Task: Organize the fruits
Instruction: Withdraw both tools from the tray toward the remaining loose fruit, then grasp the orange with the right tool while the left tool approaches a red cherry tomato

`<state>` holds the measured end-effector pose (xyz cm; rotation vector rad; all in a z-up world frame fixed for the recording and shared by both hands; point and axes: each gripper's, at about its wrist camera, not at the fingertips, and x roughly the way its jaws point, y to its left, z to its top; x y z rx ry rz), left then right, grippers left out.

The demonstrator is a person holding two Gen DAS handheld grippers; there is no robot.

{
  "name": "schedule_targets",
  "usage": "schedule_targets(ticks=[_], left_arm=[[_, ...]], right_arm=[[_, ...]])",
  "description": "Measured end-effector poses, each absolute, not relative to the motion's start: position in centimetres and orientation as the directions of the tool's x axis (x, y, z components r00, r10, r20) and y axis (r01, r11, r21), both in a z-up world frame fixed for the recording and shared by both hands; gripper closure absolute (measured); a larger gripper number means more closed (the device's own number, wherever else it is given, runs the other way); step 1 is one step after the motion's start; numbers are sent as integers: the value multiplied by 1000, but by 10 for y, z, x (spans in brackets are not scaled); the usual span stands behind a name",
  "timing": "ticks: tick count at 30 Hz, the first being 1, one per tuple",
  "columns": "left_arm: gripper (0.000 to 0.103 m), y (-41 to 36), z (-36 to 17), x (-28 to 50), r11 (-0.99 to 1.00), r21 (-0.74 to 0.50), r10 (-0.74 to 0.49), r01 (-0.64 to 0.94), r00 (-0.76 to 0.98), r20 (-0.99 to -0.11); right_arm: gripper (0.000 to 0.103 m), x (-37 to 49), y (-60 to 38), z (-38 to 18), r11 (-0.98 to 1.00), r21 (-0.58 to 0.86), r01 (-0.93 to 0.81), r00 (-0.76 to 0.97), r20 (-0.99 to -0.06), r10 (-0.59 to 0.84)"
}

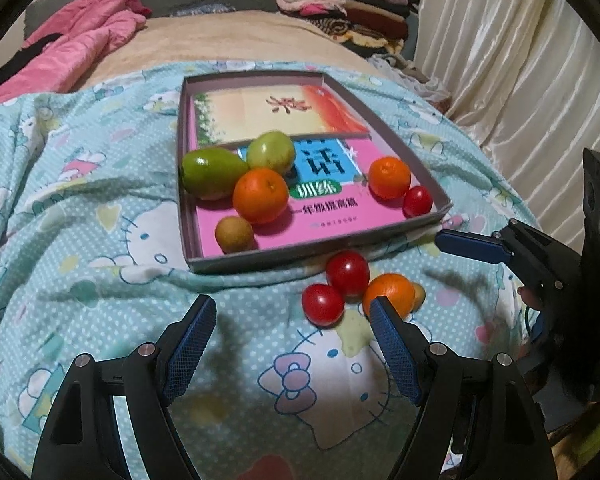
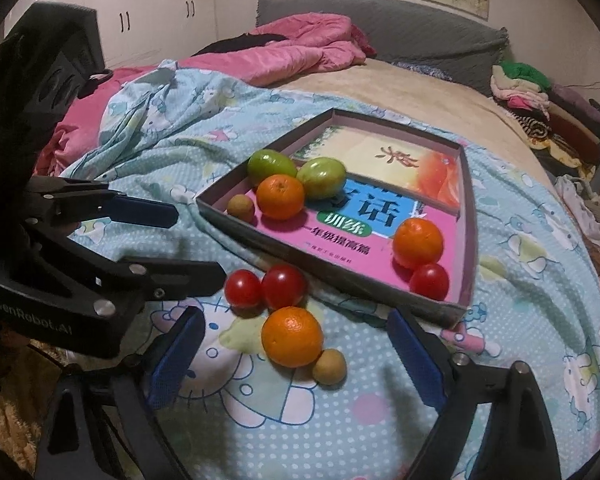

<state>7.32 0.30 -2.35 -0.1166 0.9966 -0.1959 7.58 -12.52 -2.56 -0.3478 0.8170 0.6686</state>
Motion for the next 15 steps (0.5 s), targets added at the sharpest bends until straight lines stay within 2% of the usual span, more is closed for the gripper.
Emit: schedule_targets(ticks=[12, 15], left_arm=[[23, 9, -42, 89, 952, -290, -301, 97, 459, -836], [29, 5, -45, 91, 951, -285, -306, 116, 452, -838]], right_arm=[[52, 78, -111, -44, 692, -66, -719, 444, -809, 385], [61, 81, -110, -50, 692, -77, -718, 439, -822, 364]])
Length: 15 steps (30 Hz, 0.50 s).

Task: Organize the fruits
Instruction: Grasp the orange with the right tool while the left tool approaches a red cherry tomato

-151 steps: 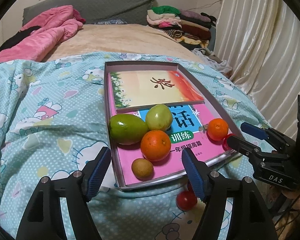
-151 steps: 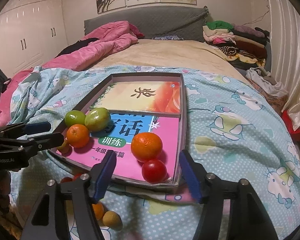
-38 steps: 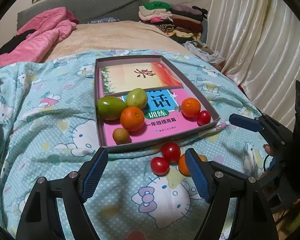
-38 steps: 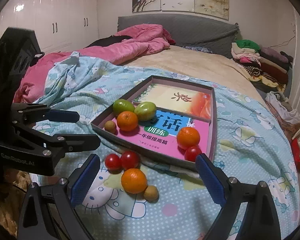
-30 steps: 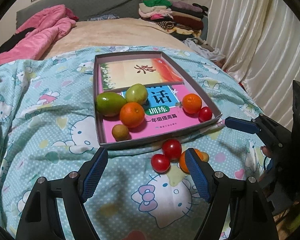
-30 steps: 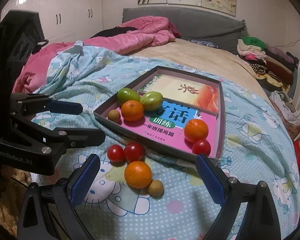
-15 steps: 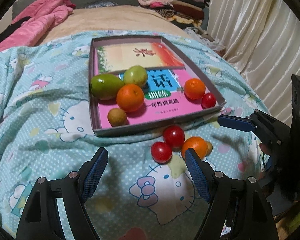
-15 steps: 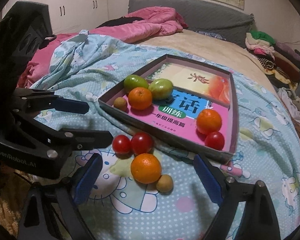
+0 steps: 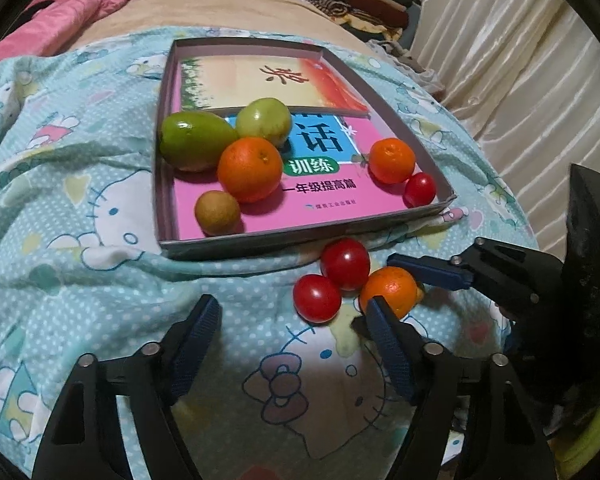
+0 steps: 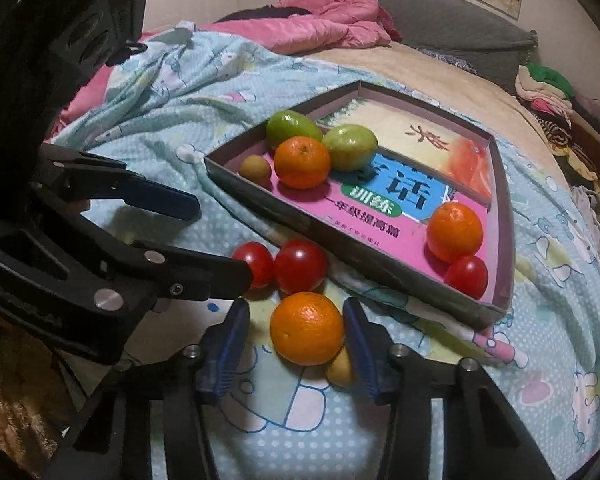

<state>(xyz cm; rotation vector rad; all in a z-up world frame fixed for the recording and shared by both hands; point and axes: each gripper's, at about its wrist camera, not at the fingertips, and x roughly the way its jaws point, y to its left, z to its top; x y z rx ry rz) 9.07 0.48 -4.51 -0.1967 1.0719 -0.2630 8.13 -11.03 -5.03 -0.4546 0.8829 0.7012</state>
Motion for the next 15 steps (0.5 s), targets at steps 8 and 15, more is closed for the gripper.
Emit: schedule_targets(ticks=[8, 15], left_arm=[[49, -5, -51, 97, 945, -281, -327, 167, 432, -841], [55, -8, -57, 105, 938, -291, -344, 188, 420, -840]], right_arm=[[65, 88, -112, -57, 702, -66, -709, 423, -837, 348], [66, 92, -114, -57, 712, -52, -700, 417, -839, 349]])
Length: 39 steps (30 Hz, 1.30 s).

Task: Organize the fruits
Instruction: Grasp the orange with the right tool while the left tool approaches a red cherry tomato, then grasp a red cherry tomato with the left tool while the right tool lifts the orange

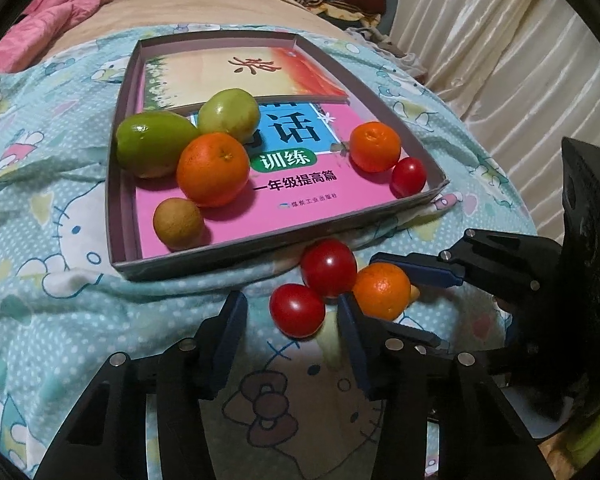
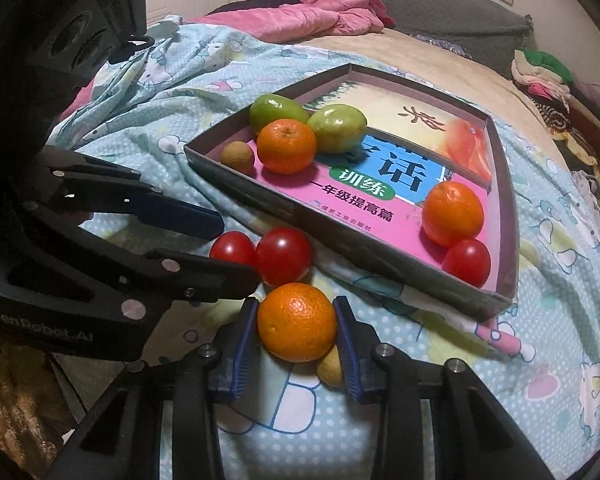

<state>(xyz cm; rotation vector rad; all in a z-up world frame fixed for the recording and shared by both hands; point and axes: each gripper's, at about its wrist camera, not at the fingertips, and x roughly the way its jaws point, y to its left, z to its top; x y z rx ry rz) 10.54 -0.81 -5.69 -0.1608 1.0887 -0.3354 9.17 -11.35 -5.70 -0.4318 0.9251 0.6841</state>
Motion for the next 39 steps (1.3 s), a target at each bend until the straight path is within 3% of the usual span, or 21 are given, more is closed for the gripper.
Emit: schedule_targets(ticks=[19, 39], left_arm=[[73, -12, -63, 114, 926, -298, -369, 232, 391, -843], [74, 10, -31, 90, 917, -342, -399, 206, 489, -776]], right_arm=[[66, 89, -117, -49, 708, -24, -706, 415, -823, 387], [66, 89, -127, -30, 712, 46, -700, 436, -763, 477]])
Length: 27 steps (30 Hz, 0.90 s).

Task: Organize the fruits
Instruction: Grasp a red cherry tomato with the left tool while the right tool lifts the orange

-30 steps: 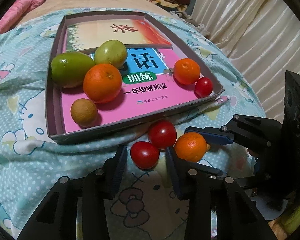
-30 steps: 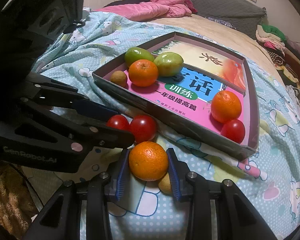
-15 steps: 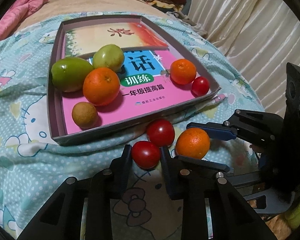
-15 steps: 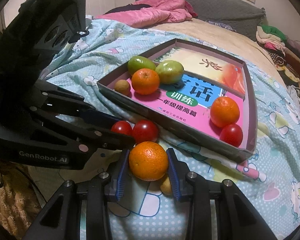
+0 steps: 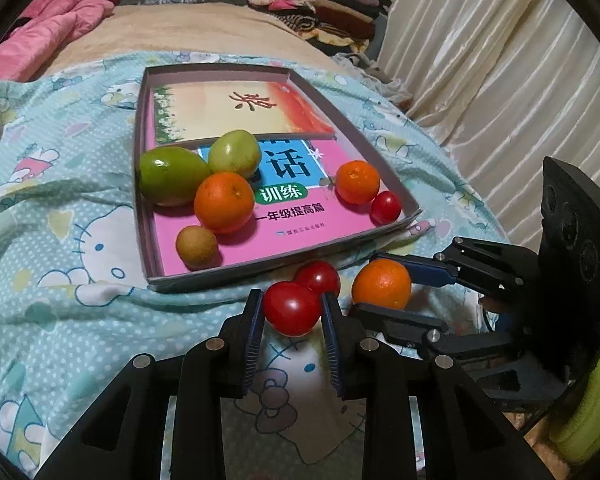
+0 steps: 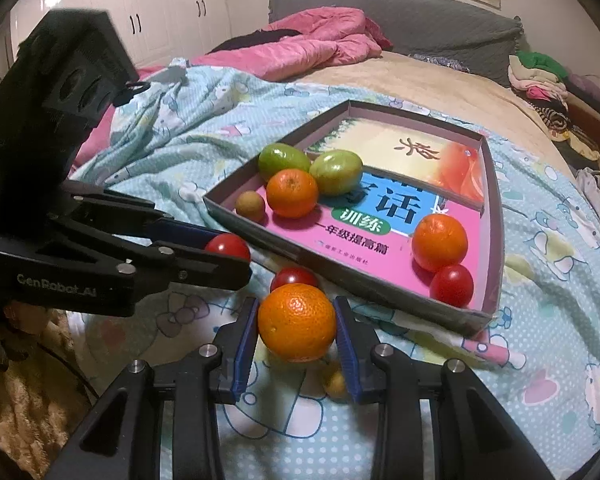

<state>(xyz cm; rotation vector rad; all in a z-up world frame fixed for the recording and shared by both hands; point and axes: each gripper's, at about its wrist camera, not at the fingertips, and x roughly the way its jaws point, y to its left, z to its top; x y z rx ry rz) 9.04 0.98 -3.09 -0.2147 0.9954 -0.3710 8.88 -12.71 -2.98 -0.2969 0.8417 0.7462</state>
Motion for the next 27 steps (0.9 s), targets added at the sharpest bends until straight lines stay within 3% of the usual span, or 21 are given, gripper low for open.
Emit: schedule_targets(ticks=[27], left_arm=[[74, 24, -13, 83, 913, -371, -397, 168, 570, -719]], right_arm=[[66, 91, -142, -10, 728, 111, -677, 481, -682, 551]])
